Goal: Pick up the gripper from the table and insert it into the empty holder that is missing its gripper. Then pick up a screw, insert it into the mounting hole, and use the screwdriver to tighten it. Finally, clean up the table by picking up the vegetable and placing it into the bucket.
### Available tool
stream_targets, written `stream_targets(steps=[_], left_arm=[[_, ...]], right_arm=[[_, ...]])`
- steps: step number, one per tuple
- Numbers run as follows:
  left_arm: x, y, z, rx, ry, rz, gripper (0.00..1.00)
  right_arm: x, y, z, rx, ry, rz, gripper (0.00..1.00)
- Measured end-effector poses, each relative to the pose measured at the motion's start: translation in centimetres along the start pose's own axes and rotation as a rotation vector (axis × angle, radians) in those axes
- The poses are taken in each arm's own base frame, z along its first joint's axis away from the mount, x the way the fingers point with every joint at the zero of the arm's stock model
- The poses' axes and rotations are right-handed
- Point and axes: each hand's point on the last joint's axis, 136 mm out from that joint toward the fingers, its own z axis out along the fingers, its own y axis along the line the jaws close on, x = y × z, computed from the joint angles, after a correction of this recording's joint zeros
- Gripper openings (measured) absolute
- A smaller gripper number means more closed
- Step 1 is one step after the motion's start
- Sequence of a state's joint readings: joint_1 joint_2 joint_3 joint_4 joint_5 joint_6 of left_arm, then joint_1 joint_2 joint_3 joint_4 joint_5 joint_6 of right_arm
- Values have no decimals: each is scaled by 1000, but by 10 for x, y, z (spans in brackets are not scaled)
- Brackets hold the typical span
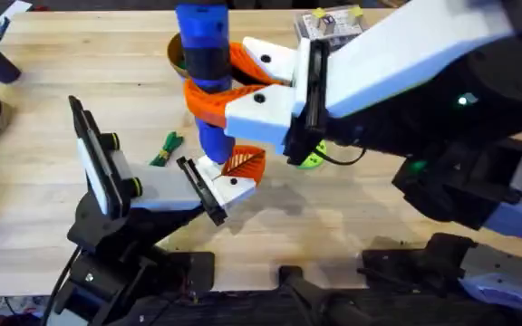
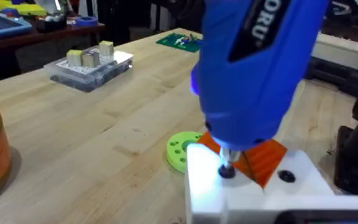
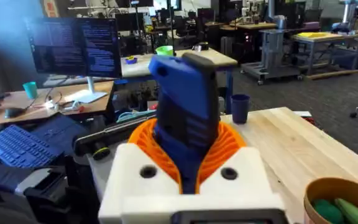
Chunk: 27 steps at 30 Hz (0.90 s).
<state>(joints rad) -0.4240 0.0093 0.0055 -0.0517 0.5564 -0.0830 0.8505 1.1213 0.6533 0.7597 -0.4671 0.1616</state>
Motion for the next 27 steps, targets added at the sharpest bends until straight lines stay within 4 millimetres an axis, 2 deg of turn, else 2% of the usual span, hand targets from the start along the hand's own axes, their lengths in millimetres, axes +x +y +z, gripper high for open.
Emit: stream_targets(steps=[11, 20, 27], left_arm=[[0, 0, 0, -2, 0, 1, 14], [0, 0, 0, -2, 0, 0, 14], [0, 0, 0, -2, 0, -1, 14]], right_arm=[[-4, 1, 2, -8, -25, -9, 81], [-43, 10, -3, -34, -183, -87, 83], [-42, 8, -3, -29, -177, -85, 83]])
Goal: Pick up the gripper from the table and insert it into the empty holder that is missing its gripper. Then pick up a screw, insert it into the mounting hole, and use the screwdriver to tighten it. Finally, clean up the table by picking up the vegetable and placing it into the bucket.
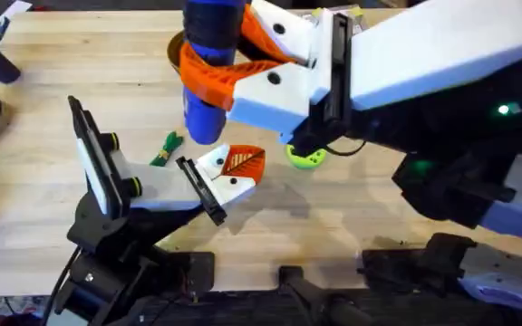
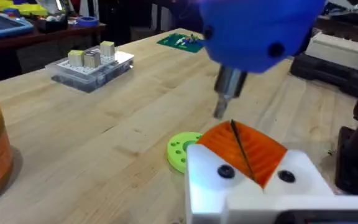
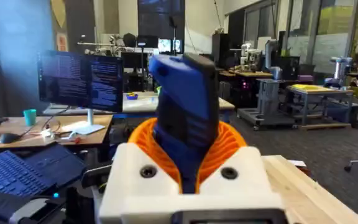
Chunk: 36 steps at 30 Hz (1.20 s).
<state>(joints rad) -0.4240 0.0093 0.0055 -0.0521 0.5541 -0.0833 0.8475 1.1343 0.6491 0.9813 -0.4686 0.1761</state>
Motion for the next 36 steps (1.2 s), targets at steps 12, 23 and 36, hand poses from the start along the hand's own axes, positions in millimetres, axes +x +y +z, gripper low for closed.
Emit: stream_targets(steps=[12, 23, 36], left_arm=[[0, 0, 0, 0, 0, 0, 14], [0, 0, 0, 0, 0, 0, 14], [0, 0, 0, 0, 0, 1, 14]], right_arm=[[16, -78, -33, 220, 101, -21, 80], [104, -172, -144, 553, 583, -73, 82], [189, -188, -302, 829, 1263, -55, 80]])
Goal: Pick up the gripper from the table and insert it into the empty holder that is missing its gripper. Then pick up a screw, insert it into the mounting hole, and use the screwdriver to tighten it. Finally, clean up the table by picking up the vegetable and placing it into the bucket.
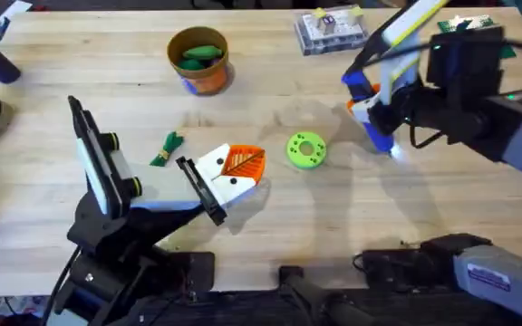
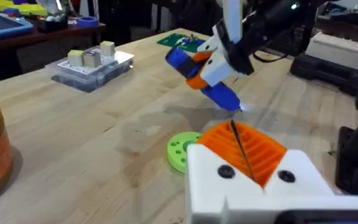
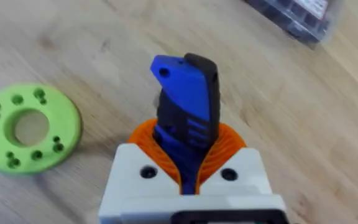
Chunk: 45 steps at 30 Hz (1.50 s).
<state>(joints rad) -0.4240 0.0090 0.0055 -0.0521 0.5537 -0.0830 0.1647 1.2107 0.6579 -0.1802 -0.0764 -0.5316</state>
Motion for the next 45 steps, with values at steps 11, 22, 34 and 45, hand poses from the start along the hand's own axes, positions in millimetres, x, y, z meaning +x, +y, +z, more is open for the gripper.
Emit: stream_targets(steps=[11, 22, 34, 45], left_arm=[[0, 0, 0, 0, 0, 0, 14], [0, 0, 0, 0, 0, 0, 14], [0, 0, 0, 0, 0, -1, 14], [0, 0, 0, 0, 0, 0, 14]], right_arm=[[27, 30, 39, -114, 123, -358, 83], [39, 43, 49, -182, 196, -426, 83], [37, 41, 50, -172, 191, -437, 194], [21, 25, 51, -107, 155, -558, 994]])
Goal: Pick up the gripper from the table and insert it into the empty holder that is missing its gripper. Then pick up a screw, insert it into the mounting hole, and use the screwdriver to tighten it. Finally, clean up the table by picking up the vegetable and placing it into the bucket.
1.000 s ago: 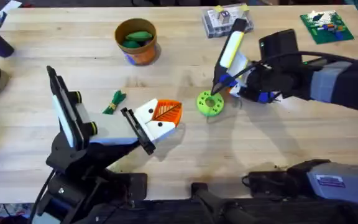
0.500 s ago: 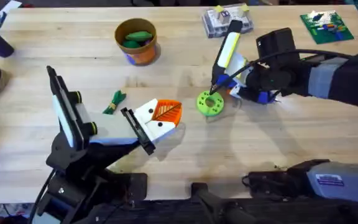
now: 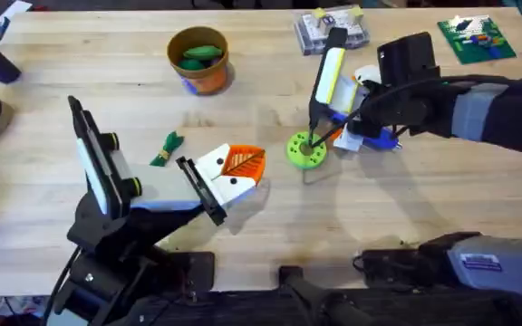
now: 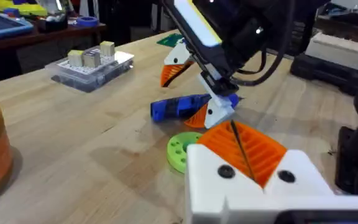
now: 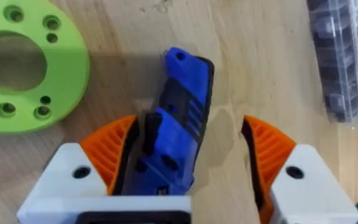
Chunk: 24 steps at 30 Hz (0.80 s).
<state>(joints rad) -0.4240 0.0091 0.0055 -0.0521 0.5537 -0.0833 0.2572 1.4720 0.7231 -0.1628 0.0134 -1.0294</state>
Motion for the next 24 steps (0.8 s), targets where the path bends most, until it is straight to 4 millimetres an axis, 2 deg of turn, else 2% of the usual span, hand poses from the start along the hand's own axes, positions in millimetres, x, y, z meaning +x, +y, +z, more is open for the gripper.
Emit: stream_targets(steps=[6, 9, 12, 15, 19, 24], left_arm=[[0, 0, 0, 0, 0, 0, 14], [0, 0, 0, 0, 0, 0, 14], [0, 0, 0, 0, 0, 0, 14], [0, 0, 0, 0, 0, 0, 14], [0, 0, 0, 0, 0, 0, 14], [0, 0, 0, 0, 0, 0, 14]], right_arm=[[-5, 7, -16, 10, -21, 53, 995], [-19, -7, -43, 86, -90, 144, 995], [-33, -26, -80, 178, -191, 307, 995], [-40, -36, -114, 234, -286, 479, 995], [-40, -36, -142, 246, -354, 648, 995], [-35, -28, -162, 239, -389, 763, 995]])
